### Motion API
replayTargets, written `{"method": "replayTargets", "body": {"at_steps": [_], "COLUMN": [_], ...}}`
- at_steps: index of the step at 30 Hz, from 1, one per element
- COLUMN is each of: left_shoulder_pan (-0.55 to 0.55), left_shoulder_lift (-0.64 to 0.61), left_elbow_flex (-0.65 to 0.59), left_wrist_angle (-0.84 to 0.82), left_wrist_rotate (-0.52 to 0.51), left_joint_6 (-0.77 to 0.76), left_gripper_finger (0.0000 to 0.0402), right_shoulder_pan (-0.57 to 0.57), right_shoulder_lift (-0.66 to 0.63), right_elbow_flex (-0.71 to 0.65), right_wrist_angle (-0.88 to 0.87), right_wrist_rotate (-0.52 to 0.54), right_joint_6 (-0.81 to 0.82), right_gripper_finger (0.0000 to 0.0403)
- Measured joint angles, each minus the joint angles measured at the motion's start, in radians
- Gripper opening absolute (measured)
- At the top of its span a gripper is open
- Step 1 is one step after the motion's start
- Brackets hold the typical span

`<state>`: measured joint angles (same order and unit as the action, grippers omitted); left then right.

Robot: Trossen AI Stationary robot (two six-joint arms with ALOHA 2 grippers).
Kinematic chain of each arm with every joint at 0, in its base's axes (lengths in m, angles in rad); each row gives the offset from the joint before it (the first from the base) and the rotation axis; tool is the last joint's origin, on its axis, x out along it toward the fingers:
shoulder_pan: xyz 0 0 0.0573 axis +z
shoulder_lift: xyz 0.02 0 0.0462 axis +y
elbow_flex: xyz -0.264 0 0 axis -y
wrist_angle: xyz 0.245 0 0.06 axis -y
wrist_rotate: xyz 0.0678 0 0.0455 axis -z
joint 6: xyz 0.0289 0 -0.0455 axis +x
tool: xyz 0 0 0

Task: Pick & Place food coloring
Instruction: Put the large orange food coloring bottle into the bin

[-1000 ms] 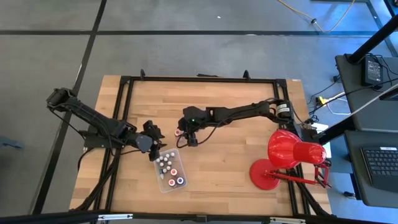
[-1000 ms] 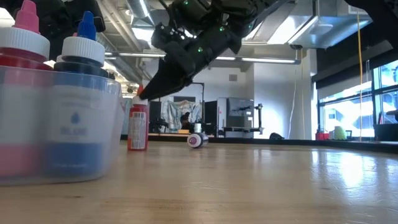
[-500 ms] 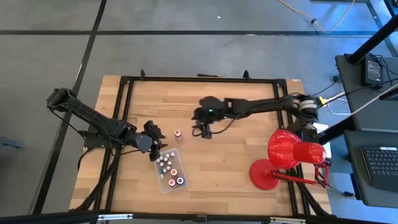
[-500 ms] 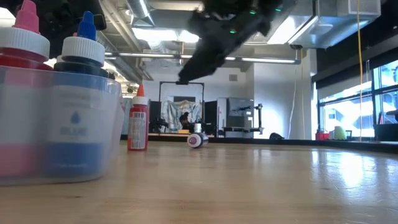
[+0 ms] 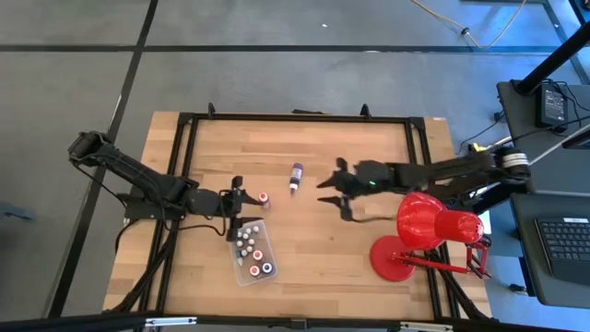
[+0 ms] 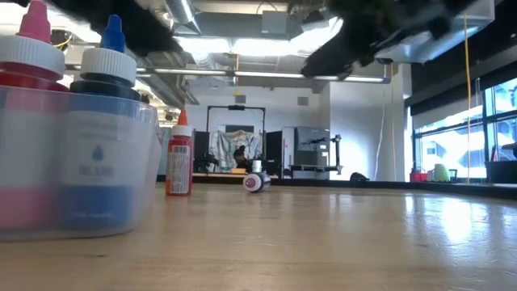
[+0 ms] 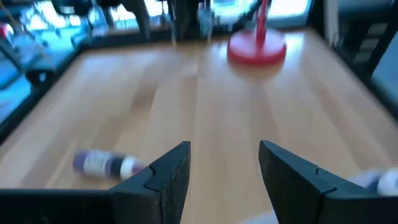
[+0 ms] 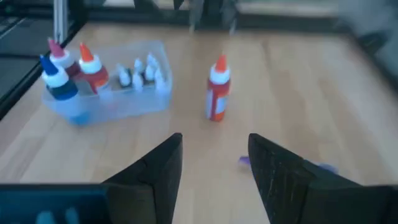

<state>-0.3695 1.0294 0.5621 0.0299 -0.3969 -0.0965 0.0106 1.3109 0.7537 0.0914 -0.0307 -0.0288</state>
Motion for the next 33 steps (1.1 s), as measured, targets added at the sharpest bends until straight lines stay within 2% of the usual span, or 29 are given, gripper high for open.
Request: {"method": "replayTargets", "body": {"at_steps": [3, 6, 9, 13, 18, 24, 31, 33], "left_shoulder_pan": [0.000, 0.001, 0.009, 0.036, 0.070, 0.069, 0.109, 0.138], "left_shoulder_lift": [0.000, 0.000, 0.000, 0.001, 0.001, 0.001, 0.008, 0.019], "left_elbow_flex": [0.000, 0.000, 0.000, 0.000, 0.000, 0.000, 0.000, 0.000], "left_wrist_angle": [0.080, 0.097, 0.100, 0.094, 0.093, 0.099, 0.085, 0.068], "left_wrist_rotate": [0.005, -0.007, -0.020, 0.034, 0.051, 0.119, -0.001, -0.007], "left_joint_6": [-0.017, -0.057, -0.073, -0.076, -0.101, -0.170, -0.155, -0.153], "left_gripper_finger": [0.0186, 0.0189, 0.0195, 0.0221, 0.0258, 0.0264, 0.0258, 0.0256], "right_shoulder_pan": [0.051, 0.088, 0.107, 0.123, 0.125, 0.125, 0.125, 0.125], "right_shoulder_lift": [-0.102, -0.177, -0.233, -0.271, -0.274, -0.259, -0.258, -0.258], "right_elbow_flex": [-0.105, -0.197, -0.256, -0.291, -0.290, -0.290, -0.290, -0.290], "right_wrist_angle": [0.050, 0.103, 0.172, 0.206, 0.203, 0.175, 0.191, 0.193], "right_wrist_rotate": [0.125, 0.179, 0.178, 0.180, 0.180, 0.179, 0.179, 0.179], "right_joint_6": [0.002, 0.021, 0.049, 0.053, 0.055, 0.079, 0.049, 0.048], "right_gripper_finger": [0.0186, 0.0186, 0.0186, 0.0186, 0.0186, 0.0186, 0.0186, 0.0186]}}
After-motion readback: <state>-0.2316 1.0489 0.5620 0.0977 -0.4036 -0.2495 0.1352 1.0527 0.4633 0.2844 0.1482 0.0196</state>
